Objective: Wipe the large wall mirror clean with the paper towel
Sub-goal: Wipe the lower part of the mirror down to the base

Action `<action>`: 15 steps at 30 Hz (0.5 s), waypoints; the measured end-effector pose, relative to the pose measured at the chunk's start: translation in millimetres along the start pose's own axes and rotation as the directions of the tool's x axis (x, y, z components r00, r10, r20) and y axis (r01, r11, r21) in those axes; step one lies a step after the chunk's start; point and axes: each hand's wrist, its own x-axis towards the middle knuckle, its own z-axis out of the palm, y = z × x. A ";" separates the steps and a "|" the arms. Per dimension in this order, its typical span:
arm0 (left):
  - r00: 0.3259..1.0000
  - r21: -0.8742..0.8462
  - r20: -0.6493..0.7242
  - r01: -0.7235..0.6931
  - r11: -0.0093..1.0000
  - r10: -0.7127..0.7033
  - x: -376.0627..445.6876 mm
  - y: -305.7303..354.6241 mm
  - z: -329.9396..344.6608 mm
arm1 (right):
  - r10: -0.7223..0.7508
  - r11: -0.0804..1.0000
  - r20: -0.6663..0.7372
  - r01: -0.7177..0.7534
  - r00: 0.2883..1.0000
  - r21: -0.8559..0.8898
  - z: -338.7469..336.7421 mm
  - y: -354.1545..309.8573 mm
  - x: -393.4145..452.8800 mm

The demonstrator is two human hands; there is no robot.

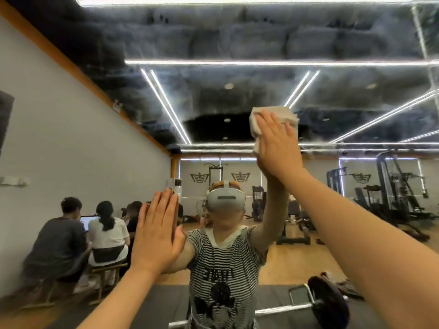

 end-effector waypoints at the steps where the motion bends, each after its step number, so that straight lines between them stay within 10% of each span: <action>1: 1.000 0.002 0.001 0.002 1.000 -0.002 -0.2 0.5 -0.5 | 0.042 0.999 -0.010 -0.042 0.999 0.013 -3.5 16.6 -9.5; 10: 1.000 0.038 0.011 -0.002 0.999 0.002 0.0 3.1 -2.3 | 0.437 0.899 -0.183 -0.428 0.880 0.089 -20.5 82.9 -56.1; 15: 1.000 0.007 0.018 0.006 1.000 -0.006 0.7 2.7 -2.5 | 0.086 0.981 -0.170 -0.054 0.982 0.185 -3.7 -24.3 -49.1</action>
